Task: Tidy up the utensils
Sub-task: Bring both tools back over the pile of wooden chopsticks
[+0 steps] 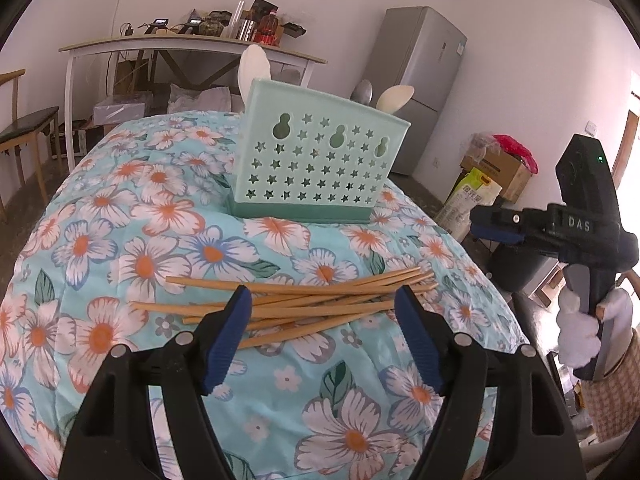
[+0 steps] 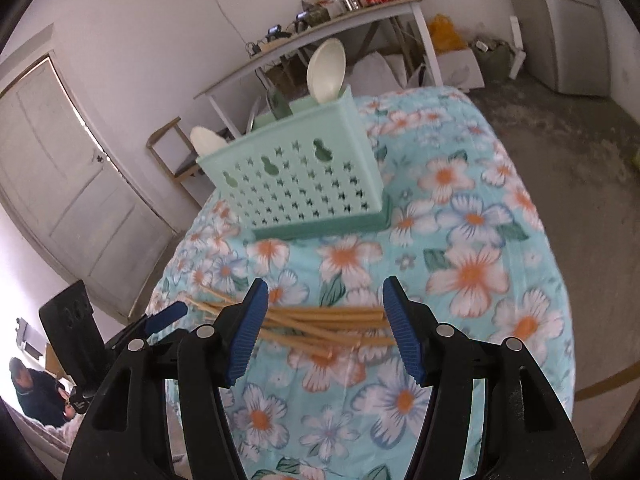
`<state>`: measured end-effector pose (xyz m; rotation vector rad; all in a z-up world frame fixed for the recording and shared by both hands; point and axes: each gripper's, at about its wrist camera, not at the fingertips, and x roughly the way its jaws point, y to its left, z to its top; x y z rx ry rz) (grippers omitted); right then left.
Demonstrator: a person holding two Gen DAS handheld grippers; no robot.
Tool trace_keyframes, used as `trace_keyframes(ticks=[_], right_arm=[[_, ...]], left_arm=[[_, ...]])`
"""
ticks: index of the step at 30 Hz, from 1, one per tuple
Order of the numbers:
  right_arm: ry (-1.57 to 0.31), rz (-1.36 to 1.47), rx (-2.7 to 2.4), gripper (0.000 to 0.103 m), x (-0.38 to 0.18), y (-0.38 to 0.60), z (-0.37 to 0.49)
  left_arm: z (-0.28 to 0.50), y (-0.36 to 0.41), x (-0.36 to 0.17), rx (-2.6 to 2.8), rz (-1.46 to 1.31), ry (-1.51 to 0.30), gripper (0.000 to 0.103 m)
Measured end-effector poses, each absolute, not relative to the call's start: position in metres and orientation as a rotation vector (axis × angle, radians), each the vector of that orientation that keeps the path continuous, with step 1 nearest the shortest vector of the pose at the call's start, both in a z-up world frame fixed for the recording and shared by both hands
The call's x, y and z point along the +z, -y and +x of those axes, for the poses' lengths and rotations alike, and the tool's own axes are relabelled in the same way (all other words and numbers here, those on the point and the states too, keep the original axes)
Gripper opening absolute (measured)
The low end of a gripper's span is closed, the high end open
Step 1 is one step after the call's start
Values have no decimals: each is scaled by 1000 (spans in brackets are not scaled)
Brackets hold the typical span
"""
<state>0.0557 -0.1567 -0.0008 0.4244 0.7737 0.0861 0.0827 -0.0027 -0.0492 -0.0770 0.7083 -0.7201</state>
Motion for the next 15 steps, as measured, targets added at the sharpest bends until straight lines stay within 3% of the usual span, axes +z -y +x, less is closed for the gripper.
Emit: trace_keyframes(ticks=[15], right_arm=[[-823, 380, 93, 62, -19, 126, 58]], left_arm=[[78, -1, -51, -669, -54, -734, 73]])
